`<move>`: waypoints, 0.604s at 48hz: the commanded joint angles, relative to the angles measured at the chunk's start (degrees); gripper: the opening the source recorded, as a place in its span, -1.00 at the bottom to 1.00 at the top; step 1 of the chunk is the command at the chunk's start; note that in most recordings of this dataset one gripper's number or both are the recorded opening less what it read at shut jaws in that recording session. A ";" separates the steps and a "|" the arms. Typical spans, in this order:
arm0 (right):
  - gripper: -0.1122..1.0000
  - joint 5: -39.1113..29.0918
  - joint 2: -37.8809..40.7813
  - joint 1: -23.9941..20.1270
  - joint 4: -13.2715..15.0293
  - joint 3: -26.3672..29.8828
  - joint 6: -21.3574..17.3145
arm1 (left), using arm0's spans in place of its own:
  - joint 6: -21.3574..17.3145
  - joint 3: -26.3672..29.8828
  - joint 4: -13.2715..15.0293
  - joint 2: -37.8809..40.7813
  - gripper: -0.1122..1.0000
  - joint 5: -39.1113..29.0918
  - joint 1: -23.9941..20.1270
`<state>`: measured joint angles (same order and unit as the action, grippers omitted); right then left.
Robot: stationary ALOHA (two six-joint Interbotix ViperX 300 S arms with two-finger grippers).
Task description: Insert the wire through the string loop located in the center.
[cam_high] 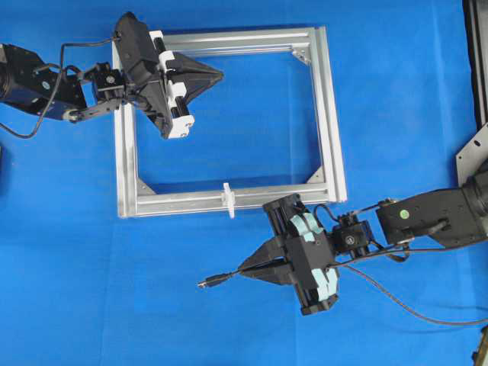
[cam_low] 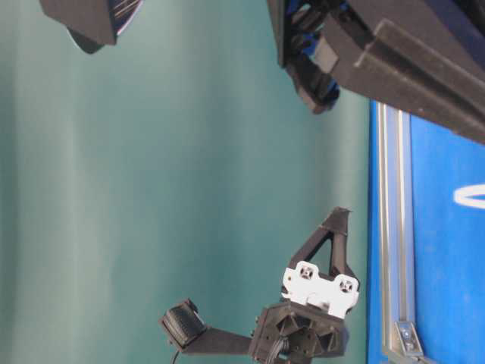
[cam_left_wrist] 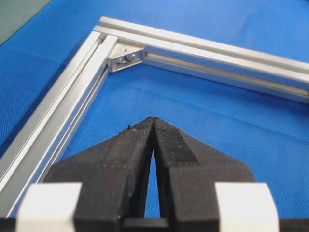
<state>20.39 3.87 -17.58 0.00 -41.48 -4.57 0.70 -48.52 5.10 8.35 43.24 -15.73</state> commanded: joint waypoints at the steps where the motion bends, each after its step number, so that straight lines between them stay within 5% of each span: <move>1: -0.84 0.18 -1.49 -0.26 0.09 0.79 0.09 | -0.09 0.35 -0.09 -1.93 -0.80 0.26 0.09; 29: -0.84 0.18 -1.85 -0.26 0.09 0.09 0.09 | -0.09 0.44 -0.09 -1.93 -0.80 0.26 0.09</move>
<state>20.39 3.96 -17.67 0.00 -41.57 -4.57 0.70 -48.52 5.10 8.35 43.24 -15.73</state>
